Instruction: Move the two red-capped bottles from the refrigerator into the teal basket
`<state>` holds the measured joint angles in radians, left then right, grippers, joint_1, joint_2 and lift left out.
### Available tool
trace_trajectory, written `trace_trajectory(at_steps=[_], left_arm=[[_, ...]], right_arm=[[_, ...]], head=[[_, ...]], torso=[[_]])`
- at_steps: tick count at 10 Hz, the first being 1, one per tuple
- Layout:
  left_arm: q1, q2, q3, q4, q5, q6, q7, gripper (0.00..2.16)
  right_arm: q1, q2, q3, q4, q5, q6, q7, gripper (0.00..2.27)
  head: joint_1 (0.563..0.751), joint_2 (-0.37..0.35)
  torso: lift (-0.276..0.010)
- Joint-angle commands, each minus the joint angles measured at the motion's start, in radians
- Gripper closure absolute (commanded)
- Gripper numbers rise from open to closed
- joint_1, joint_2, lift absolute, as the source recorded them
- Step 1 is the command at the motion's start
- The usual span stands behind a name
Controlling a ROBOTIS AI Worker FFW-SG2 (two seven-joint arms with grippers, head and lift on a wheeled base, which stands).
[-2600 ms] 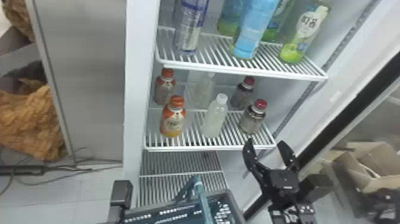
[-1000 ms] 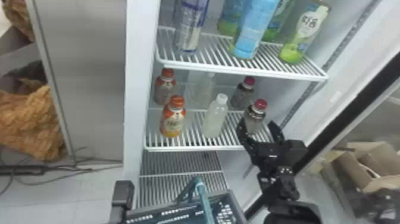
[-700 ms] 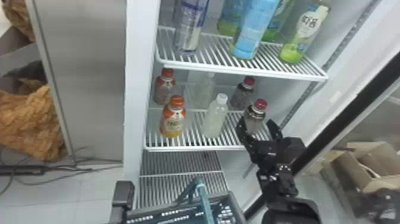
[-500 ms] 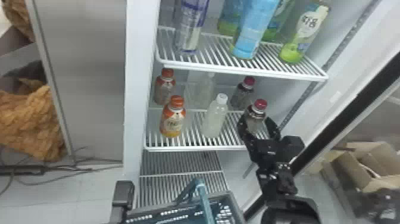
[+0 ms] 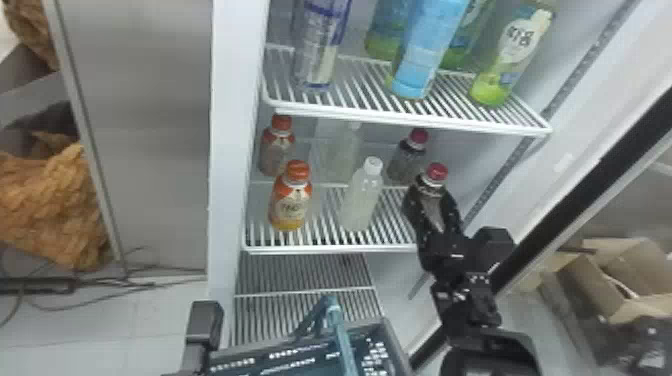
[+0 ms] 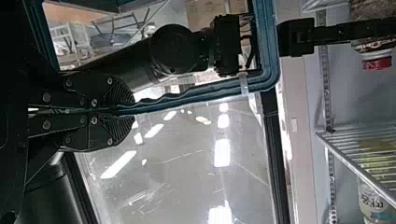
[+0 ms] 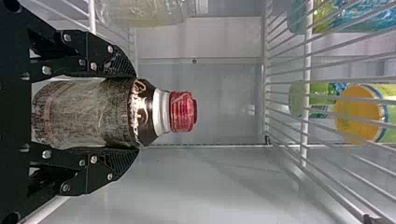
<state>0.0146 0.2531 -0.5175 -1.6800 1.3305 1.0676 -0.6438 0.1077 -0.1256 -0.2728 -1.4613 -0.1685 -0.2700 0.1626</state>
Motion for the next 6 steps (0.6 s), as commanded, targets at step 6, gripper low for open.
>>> trace_trajectory(at_steps=[6], left_arm=[[-0.002, 0.0, 0.011, 0.0, -0.012, 0.0, -0.004, 1.11]], right_arm=[[0.248, 0.017, 0.0, -0.363, -0.115, 0.086, 0.0, 0.7]], head=[[0.695, -0.35]], torso=[[-0.228]])
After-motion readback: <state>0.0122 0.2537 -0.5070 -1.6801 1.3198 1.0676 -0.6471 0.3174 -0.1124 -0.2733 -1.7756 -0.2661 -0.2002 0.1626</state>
